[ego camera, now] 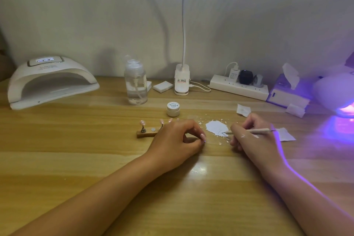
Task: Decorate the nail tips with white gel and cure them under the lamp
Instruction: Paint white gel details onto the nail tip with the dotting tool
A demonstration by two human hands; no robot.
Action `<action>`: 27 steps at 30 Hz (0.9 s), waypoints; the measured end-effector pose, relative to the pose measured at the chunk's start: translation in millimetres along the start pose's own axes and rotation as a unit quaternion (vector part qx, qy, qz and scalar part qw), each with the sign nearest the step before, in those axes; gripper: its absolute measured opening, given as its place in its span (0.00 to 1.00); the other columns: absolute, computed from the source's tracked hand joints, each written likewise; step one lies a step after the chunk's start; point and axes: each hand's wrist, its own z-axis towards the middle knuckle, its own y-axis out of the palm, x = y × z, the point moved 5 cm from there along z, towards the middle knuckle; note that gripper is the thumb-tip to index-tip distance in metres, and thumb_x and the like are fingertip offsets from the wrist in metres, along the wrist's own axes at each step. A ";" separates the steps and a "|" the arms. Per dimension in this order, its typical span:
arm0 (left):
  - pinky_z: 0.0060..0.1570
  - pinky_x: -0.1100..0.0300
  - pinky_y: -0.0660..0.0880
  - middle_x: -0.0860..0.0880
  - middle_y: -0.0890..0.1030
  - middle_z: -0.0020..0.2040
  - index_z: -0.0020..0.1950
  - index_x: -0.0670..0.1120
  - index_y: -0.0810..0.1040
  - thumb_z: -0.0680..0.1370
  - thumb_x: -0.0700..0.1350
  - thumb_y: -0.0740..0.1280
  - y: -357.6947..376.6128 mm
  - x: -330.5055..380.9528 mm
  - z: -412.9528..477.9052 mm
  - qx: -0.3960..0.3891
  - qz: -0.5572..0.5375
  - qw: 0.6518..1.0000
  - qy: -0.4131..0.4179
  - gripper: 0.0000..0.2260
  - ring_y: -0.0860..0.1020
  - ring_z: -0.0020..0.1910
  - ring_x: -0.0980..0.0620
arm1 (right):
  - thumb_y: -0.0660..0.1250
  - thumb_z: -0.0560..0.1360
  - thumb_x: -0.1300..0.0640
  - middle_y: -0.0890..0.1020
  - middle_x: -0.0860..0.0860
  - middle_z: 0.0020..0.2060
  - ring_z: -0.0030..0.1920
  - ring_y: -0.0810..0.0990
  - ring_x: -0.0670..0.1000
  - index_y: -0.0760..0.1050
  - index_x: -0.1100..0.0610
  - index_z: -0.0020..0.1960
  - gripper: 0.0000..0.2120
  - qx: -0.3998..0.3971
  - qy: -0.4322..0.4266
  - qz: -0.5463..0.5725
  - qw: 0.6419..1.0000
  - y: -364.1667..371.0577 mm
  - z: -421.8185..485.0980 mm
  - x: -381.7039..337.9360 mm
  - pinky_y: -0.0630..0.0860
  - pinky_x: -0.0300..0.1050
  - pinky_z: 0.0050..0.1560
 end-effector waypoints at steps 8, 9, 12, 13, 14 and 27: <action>0.44 0.62 0.65 0.64 0.79 0.42 0.44 0.58 0.80 0.75 0.47 0.71 2.0 4.0 -1.0 0.002 0.063 0.998 0.022 0.05 0.71 0.37 0.72 | 0.68 0.69 0.60 0.83 0.52 0.26 0.34 0.78 0.49 0.69 0.57 0.35 0.08 0.023 -0.005 0.028 0.999 -3.1 0.5 -0.5 0.73 0.49 0.41; 0.44 0.62 0.65 0.64 0.78 0.42 0.44 0.58 0.80 0.75 0.47 0.71 1.8 4.5 -0.9 0.003 0.067 0.997 0.024 0.05 0.71 0.38 0.72 | 0.68 0.70 0.61 0.83 0.53 0.26 0.35 0.78 0.50 0.69 0.57 0.35 0.08 0.025 -0.009 0.031 0.999 -3.3 0.5 -1.0 0.73 0.49 0.41; 0.43 0.63 0.65 0.62 0.78 0.41 0.42 0.58 0.79 0.74 0.47 0.72 0.3 5.1 -1.3 0.010 0.067 0.997 0.027 0.06 0.71 0.37 0.72 | 0.69 0.74 0.58 0.84 0.53 0.29 0.32 0.78 0.51 0.70 0.56 0.38 0.10 0.039 -0.027 0.041 0.998 -5.1 -1.4 -5.0 0.72 0.47 0.36; 0.43 0.64 0.65 0.62 0.79 0.42 0.42 0.57 0.80 0.74 0.47 0.72 0.2 5.3 -1.4 0.009 0.065 0.997 0.030 0.05 0.72 0.37 0.72 | 0.69 0.77 0.54 0.84 0.53 0.31 0.29 0.78 0.49 0.69 0.55 0.41 0.11 0.046 -0.039 0.050 0.997 -5.9 -3.7 -9.0 0.72 0.45 0.33; 0.42 0.66 0.65 0.62 0.80 0.42 0.43 0.56 0.80 0.74 0.46 0.72 0.5 5.5 -1.5 0.007 0.063 0.997 0.033 0.05 0.72 0.36 0.73 | 0.69 0.78 0.50 0.85 0.53 0.32 0.27 0.79 0.48 0.69 0.53 0.43 0.12 0.047 -0.050 0.066 0.995 -5.7 -6.9 -14.2 0.72 0.41 0.29; 0.40 0.67 0.63 0.67 0.77 0.36 0.39 0.58 0.78 0.73 0.41 0.72 -1.5 5.5 -0.6 0.011 0.054 0.998 0.028 0.11 0.72 0.34 0.71 | 0.66 0.71 0.65 0.75 0.55 0.21 0.20 0.68 0.47 0.66 0.52 0.28 0.17 -0.038 0.035 0.193 0.980 25.8 -30.7 -21.5 0.65 0.36 0.20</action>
